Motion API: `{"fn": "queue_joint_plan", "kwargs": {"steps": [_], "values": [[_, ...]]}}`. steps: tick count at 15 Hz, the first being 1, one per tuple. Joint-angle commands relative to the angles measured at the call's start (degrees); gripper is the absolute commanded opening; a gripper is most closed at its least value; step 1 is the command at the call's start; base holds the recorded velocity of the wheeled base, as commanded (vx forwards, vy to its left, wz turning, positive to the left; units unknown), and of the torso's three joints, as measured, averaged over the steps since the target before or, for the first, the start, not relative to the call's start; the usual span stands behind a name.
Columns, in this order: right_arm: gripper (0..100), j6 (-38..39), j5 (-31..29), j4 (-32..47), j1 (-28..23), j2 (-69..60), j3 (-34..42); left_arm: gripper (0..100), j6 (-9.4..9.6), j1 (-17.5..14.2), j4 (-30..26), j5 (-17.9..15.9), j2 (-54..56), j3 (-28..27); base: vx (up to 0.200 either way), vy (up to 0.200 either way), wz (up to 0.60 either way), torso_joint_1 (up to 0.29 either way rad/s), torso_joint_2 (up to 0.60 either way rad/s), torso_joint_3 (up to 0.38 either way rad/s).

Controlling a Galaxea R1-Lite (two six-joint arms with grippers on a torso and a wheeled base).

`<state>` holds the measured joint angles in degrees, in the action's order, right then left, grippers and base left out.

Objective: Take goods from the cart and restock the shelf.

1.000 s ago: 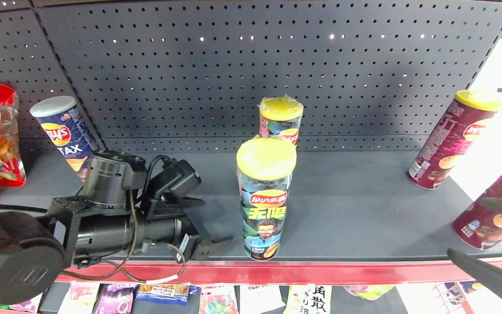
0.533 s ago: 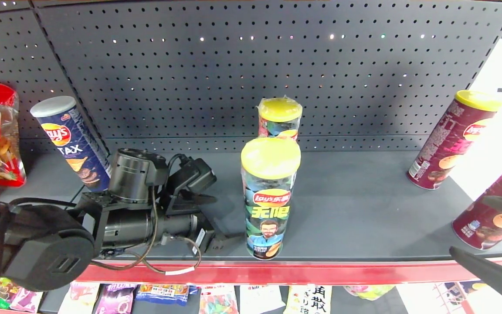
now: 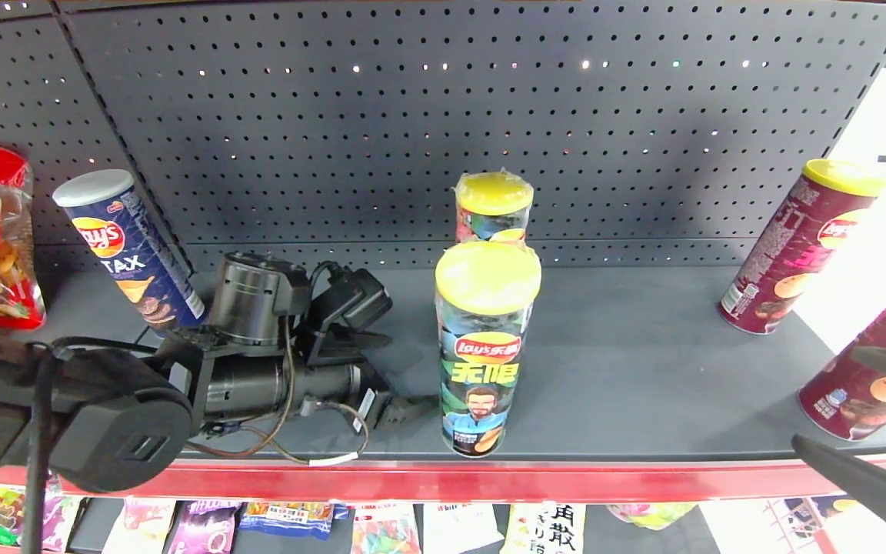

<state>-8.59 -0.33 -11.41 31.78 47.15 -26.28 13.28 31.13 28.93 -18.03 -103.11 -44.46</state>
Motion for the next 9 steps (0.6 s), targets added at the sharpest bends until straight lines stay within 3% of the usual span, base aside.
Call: {"fn": "queue_joint_plan", "kwargs": {"steps": [1,9], "values": [[100,-0.02,-0.02,-0.02,0.04,0.22,0.09,100,0.0,0.07,-0.01,0.01,-0.16,-0.28,0.0,0.0,0.0,0.0,0.0,0.0],[100,-0.02,-0.02,-0.02,-0.32,0.22,0.18,100,0.0,0.15,-0.01,0.01,0.1,-0.19,0.0,0.0,0.0,0.0,0.0,0.0]]}}
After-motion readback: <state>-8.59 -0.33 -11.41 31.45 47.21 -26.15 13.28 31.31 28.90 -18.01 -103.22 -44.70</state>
